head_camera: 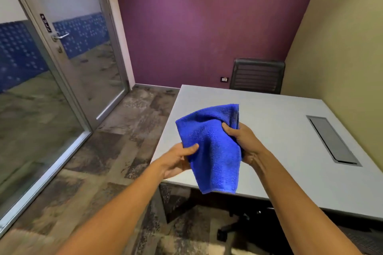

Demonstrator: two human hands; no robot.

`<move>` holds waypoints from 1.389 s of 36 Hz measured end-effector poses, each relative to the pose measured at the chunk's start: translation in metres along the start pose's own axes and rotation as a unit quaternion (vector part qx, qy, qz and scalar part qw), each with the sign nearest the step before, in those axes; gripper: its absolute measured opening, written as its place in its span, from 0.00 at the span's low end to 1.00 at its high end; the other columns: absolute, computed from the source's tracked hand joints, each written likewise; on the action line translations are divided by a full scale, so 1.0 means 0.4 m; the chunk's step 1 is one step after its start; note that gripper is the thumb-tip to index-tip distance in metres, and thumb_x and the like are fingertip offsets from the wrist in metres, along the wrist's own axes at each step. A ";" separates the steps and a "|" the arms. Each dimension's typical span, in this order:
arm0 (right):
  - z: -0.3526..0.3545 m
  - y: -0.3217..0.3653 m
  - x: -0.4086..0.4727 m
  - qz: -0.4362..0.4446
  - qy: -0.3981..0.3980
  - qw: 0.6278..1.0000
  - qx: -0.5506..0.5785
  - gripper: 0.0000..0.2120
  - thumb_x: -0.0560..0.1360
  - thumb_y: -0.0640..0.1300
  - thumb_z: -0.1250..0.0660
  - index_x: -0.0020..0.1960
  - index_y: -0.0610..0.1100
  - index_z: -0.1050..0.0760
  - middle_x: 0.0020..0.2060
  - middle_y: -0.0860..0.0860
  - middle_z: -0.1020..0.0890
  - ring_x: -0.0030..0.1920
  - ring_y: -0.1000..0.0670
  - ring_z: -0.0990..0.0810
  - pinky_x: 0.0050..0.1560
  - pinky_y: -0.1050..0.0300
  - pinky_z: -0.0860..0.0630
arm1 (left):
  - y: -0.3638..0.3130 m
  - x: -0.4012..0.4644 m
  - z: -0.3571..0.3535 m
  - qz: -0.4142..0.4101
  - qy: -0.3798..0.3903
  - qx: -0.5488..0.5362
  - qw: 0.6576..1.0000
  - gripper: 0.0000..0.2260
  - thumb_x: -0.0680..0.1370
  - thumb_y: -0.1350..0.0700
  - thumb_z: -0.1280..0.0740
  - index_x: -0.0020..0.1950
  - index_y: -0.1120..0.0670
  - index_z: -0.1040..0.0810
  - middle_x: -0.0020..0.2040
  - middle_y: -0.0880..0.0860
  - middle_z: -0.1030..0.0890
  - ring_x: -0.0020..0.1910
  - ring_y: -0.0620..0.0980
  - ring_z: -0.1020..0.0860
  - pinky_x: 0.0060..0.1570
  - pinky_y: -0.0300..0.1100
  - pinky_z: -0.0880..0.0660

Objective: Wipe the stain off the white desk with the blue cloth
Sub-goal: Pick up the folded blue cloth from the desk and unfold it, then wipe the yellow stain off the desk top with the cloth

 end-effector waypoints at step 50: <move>-0.426 -0.460 -0.251 -0.032 -0.049 0.928 -0.368 0.07 0.76 0.47 0.31 0.51 0.49 0.17 0.45 0.53 0.13 0.49 0.52 0.15 0.55 0.48 0.21 | 0.143 -0.477 0.378 0.046 -0.409 0.346 0.843 0.26 0.69 0.45 0.24 0.61 0.55 0.27 0.63 0.59 0.28 0.60 0.58 0.26 0.62 0.53 0.27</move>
Point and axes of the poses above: each hand's wrist, its own x-axis towards the middle knuckle, its own z-axis out of the back of the hand, y = z × x, the point moved 1 cm from there along x, towards the middle knuckle
